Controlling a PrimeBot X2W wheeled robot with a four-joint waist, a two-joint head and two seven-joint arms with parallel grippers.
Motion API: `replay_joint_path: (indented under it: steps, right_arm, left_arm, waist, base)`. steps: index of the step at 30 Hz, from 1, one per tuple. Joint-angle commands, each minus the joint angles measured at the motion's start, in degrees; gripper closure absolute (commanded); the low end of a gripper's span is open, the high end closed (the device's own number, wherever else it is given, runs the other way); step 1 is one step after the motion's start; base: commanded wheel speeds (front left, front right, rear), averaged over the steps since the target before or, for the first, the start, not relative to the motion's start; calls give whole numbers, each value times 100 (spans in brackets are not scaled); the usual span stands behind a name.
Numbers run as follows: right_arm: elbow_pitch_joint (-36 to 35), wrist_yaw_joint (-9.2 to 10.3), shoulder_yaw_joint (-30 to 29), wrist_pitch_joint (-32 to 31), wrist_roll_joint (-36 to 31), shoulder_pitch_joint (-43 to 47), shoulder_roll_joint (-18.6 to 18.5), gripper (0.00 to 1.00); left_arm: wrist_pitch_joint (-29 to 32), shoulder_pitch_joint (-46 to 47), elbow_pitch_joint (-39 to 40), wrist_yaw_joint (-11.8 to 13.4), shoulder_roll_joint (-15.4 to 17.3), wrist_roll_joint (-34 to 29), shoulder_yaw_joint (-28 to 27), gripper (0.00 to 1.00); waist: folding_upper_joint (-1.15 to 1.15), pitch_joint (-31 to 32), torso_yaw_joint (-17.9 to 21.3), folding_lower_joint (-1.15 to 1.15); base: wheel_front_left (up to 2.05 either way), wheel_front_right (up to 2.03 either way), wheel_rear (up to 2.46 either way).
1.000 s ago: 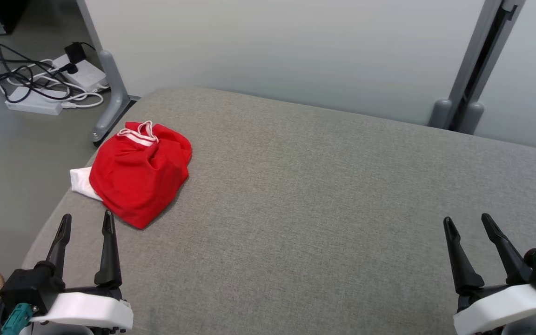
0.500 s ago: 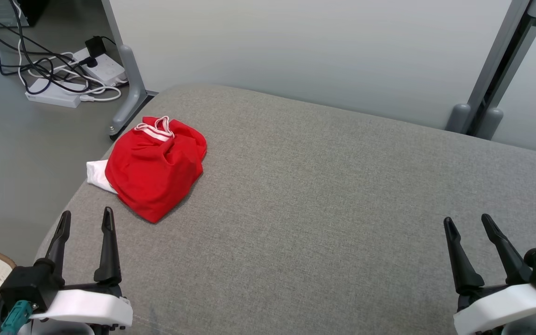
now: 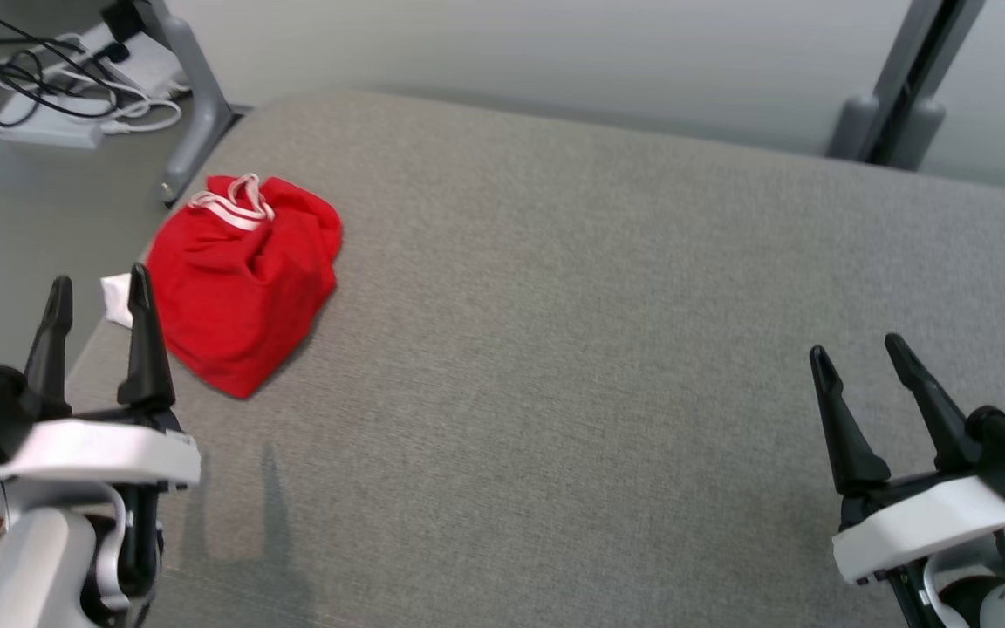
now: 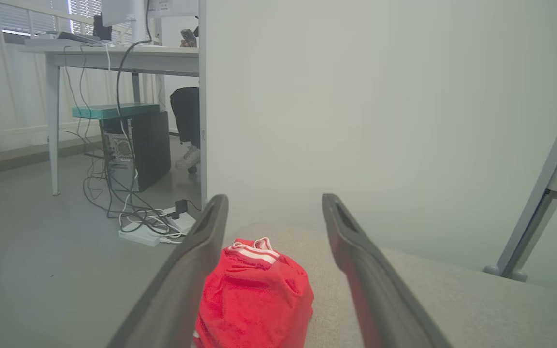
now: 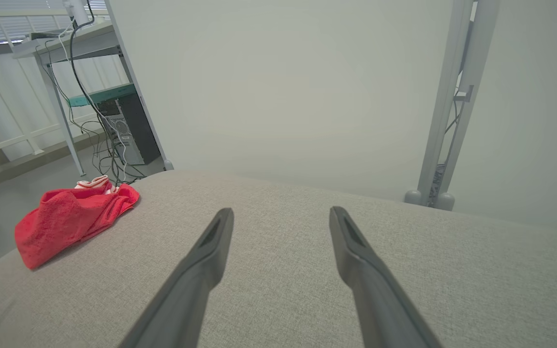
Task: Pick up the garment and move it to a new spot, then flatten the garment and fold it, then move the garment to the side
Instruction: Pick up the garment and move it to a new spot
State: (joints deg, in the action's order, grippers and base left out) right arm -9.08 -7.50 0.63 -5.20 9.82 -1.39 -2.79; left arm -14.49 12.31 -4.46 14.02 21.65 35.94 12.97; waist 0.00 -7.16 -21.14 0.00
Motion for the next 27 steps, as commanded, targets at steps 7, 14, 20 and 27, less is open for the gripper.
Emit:
replay_joint_path:
  steps: [7,14,20,27]
  right_arm:
    - [-245,2,97,-213,-298,-400,-27,0]
    - [-328,2,147,-270,-449,-648,-43,0]
    - [-293,2,191,-245,-500,-823,-67,0]
    - [-202,2,35,-155,-460,-835,-62,0]
  left_arm:
    - [214,1127,-1761,-667,-121,477,-22,0]
    - [284,1911,-3433,-1265,-329,814,-16,0]
    - [208,2610,-4957,-1751,-515,922,32,57]
    - [-72,2893,-5280,-1950,-391,717,-72,100]
  waist:
    - [0,-1130,508,0]
    - [0,-1626,667,0]
    - [0,-1884,724,0]
    - [0,-1770,749,0]
  base:
    - [0,0,0]
    - [0,0,0]
    - [0,0,0]
    - [0,0,0]
